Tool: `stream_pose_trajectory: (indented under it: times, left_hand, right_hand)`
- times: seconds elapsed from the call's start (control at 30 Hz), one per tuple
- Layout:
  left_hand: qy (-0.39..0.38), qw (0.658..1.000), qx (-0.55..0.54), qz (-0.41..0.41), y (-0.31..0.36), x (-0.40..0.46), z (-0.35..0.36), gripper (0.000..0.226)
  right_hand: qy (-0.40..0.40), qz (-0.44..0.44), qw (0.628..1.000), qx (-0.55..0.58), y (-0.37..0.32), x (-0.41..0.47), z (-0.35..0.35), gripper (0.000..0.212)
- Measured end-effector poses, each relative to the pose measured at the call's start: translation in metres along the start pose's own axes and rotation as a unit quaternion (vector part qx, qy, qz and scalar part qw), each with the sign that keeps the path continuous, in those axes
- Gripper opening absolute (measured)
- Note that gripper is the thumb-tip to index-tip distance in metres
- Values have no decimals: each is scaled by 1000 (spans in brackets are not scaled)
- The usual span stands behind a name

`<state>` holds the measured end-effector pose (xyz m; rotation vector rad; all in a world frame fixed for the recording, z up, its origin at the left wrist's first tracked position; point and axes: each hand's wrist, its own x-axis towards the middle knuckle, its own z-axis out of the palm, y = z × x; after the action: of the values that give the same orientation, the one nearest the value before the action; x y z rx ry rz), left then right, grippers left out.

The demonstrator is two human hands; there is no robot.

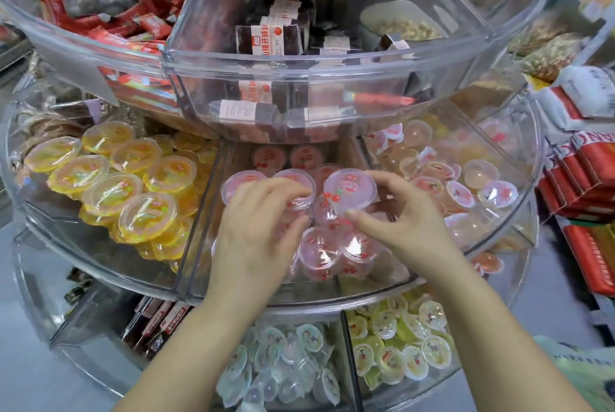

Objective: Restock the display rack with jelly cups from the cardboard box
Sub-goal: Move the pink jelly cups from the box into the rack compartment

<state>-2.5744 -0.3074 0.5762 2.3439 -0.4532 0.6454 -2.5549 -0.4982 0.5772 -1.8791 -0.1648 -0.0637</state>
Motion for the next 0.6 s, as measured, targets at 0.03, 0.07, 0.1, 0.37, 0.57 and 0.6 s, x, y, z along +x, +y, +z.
stream_pose_trajectory:
  times: [0.03,0.07,0.1,0.37,0.57,0.6]
  left_hand:
    - [0,1000,28,4,-5,1,0,26]
    - [-10,999,46,4,-9,2,0,25]
    - [-25,998,53,0,-13,3,0,25]
    - [-30,999,28,-23,-20,4,5,24]
    - [-32,999,12,-31,-23,6,7,23]
    - [-32,999,11,-32,-23,6,7,23]
  right_hand:
    - [0,-1,1000,-27,1,5,0,39]
    - [-3,-3,998,-61,1,9,1,39]
    - [-7,-4,995,-99,1,13,3,41]
    - [-50,-18,959,-279,2,15,11,90]
    - [14,-32,967,-253,2,18,14,50]
    - [10,-29,971,-239,3,16,11,48]
